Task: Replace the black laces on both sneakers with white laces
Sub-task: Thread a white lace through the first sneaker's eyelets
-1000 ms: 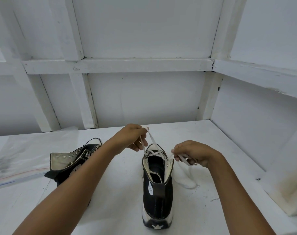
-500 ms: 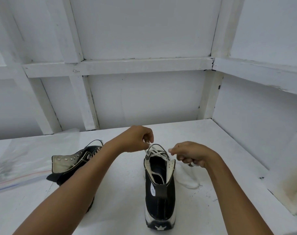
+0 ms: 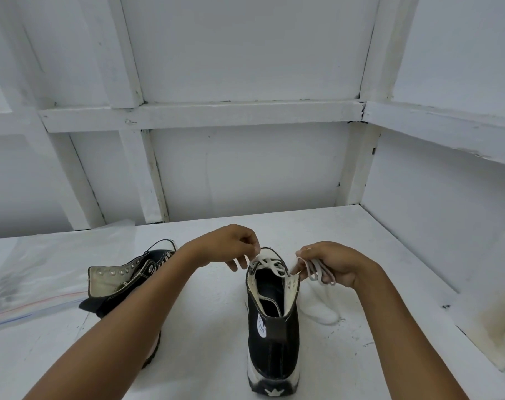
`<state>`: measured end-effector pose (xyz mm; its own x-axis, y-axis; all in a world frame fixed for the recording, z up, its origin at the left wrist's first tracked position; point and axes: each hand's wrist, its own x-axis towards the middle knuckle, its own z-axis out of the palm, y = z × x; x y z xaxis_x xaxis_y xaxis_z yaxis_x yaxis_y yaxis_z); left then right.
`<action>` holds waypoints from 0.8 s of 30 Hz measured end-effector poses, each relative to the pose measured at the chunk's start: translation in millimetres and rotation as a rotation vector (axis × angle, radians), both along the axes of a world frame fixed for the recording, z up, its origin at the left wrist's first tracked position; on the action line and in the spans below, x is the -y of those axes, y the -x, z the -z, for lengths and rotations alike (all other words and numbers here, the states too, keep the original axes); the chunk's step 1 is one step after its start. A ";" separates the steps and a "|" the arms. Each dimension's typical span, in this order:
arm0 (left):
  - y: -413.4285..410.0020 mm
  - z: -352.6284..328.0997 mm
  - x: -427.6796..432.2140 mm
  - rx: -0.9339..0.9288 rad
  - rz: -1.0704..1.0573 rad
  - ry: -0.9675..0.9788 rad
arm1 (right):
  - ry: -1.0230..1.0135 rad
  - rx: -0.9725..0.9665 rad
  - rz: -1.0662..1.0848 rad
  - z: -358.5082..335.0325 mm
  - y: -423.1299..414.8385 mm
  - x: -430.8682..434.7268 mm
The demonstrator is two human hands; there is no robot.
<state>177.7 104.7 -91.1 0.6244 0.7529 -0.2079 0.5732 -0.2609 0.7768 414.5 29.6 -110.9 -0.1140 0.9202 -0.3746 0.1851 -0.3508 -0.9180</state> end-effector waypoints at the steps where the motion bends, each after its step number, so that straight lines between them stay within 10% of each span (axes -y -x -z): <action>1: 0.7 0.0 -0.3 -0.010 0.021 0.013 | 0.003 -0.038 0.006 0.4 -0.6 -0.2; 15: -11.2 2.2 0.4 -0.143 0.107 -0.172 | 0.041 -0.567 0.080 14.2 -1.6 -3.2; 24: -22.5 -3.0 2.9 -0.268 0.216 -0.254 | -0.041 0.002 0.010 12.5 1.2 -2.8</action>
